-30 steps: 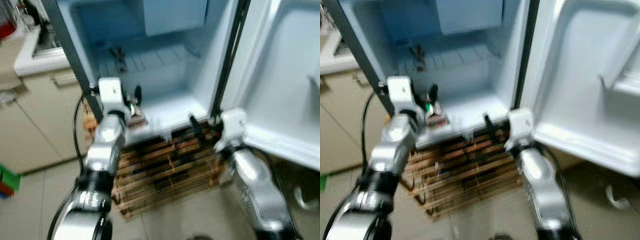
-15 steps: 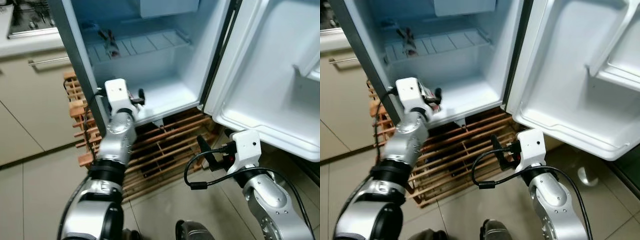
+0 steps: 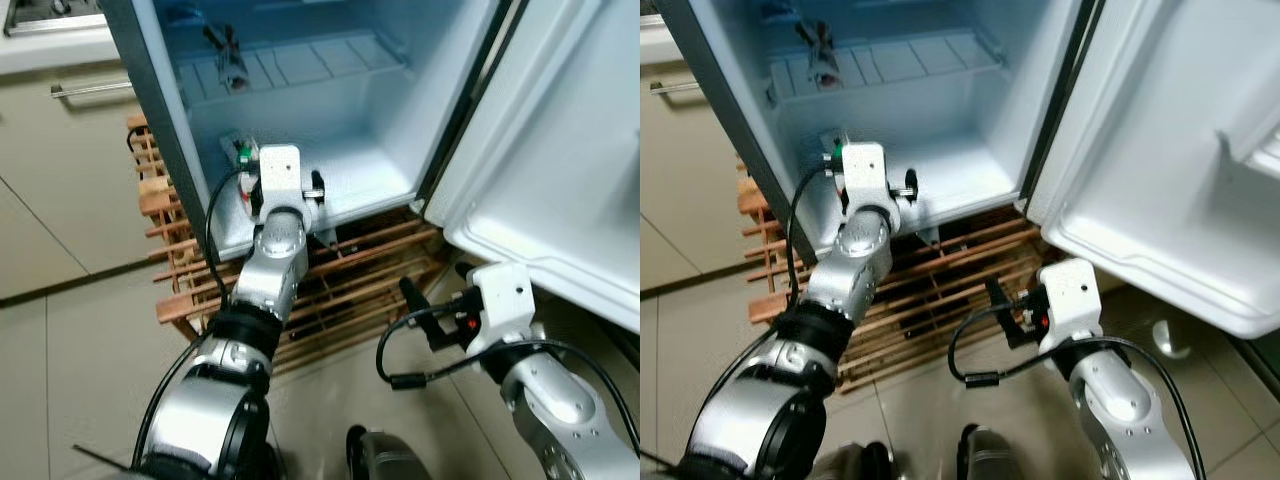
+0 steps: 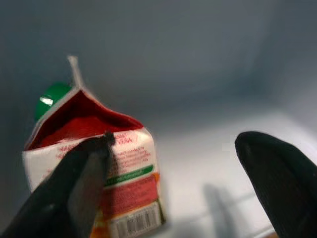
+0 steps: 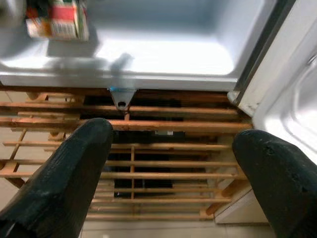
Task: Restocking fridge
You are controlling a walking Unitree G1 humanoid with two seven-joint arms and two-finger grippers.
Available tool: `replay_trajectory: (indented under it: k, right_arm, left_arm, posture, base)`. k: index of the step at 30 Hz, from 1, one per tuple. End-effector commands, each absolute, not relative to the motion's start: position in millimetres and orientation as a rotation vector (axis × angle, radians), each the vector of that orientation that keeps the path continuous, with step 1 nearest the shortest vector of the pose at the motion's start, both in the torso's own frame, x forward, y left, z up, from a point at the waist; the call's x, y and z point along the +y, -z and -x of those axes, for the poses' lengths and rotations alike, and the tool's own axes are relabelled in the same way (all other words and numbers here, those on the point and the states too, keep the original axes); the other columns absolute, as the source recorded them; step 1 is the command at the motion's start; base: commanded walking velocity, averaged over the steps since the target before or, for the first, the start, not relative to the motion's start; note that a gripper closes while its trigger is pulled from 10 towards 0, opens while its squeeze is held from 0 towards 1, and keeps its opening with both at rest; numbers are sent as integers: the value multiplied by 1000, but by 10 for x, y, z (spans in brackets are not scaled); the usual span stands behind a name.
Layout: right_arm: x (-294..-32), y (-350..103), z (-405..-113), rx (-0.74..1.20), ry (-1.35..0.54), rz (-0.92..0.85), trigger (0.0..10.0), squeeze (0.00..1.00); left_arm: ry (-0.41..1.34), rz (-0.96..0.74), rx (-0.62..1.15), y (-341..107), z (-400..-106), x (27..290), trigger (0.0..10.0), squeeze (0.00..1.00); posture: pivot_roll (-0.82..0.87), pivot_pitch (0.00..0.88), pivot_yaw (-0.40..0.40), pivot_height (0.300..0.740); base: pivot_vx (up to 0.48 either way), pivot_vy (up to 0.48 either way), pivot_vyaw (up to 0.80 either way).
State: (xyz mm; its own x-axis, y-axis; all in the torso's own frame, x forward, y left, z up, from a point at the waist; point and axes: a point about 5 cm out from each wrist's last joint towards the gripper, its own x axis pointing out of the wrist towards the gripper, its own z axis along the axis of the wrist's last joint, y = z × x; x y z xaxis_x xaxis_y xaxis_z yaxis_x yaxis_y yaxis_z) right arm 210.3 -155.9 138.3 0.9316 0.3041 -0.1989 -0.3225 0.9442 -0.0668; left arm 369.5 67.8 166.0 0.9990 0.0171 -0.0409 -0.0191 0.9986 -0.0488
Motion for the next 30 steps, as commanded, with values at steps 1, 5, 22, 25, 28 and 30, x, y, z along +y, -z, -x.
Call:
replay_trajectory:
  k: [1, 5, 22, 25, 28, 30]
  right_arm:
    - [-1574, -1395, -2054, 199, -324, 100, 10000, 0]
    - [-1574, -1359, -2059, 215, -331, 102, 10000, 0]
    - [-1593, -1292, -2102, 235, -341, 117, 10000, 0]
    - [-1592, -1295, -2106, 233, -344, 121, 10000, 0]
    - [-1597, -1295, -2104, 234, -344, 121, 10000, 0]
    - [-1598, -1288, -2103, 236, -344, 122, 10000, 0]
  left_arm:
    - [23, 30, 110, -1540, -3607, 601, 10000, 0]
    - [69, 25, 196, -1417, -3498, 593, 10000, 0]
    - [51, -46, 46, -1790, -3353, 746, 10000, 0]
    - [47, -57, 23, -1851, -3345, 735, 10000, 0]
    - [55, -67, 20, -1845, -3343, 699, 10000, 0]
    - [59, -65, 39, -1794, -3363, 668, 10000, 0]
  posture:
    - [-327, 197, -41, 740]
    - [-316, 179, -39, 740]
    - [-290, 124, -44, 740]
    - [-291, 121, -44, 740]
    - [-291, 121, -44, 740]
    - [-292, 121, -45, 740]
  base:
    - [0, 0, 0]
    - [0, 0, 0]
    - [0, 0, 0]
    - [0, 0, 0]
    - [0, 0, 0]
    - [0, 0, 0]
